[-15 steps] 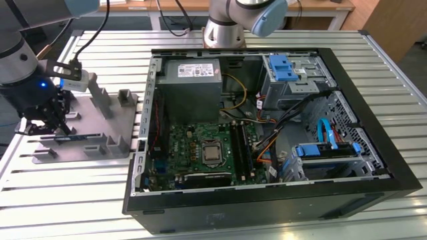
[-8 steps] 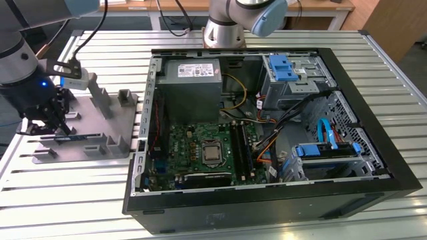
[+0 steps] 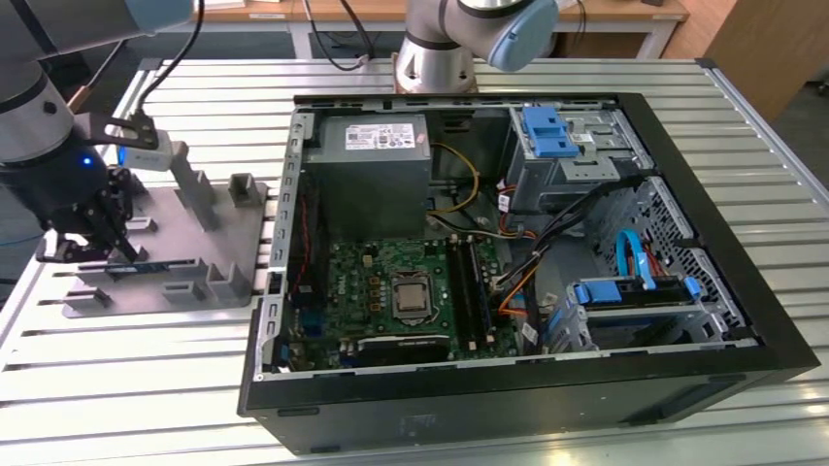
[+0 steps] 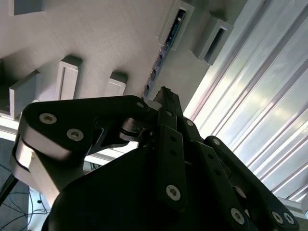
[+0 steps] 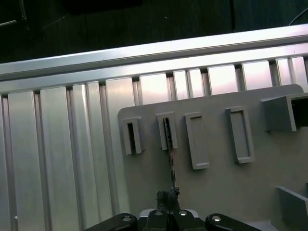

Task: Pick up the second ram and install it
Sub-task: 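Pick up the second ram and move it above second insertion slot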

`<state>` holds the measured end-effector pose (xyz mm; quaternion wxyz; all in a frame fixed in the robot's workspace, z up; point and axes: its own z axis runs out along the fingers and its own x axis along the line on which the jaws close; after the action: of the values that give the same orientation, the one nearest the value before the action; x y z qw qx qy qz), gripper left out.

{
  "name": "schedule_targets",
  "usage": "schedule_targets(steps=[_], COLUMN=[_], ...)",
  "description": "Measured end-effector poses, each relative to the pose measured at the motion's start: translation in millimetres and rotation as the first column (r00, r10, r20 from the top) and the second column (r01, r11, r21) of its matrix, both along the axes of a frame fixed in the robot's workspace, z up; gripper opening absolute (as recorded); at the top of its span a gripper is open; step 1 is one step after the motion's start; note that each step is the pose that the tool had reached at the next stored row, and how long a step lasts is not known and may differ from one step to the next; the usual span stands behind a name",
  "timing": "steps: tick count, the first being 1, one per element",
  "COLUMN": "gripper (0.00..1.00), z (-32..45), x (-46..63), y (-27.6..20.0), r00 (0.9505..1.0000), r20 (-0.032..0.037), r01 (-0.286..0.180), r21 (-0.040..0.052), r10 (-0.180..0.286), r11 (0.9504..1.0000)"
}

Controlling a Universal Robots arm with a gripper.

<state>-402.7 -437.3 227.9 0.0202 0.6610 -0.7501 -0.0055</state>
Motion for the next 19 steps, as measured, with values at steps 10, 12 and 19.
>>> schedule_targets(steps=[10,12,19], gripper=[0.10,0.10,0.10], z=[0.0,0.0,0.0], x=[0.0,0.0,0.0], y=[0.0,0.0,0.0], r00=[0.9963,0.9950,0.9889], r20=[0.0000,0.0000,0.0000], r01=[-0.086,-0.100,-0.149], r21=[0.0000,0.0000,0.0000], r10=[0.086,0.100,0.149], r11=[0.9963,0.9950,0.9889])
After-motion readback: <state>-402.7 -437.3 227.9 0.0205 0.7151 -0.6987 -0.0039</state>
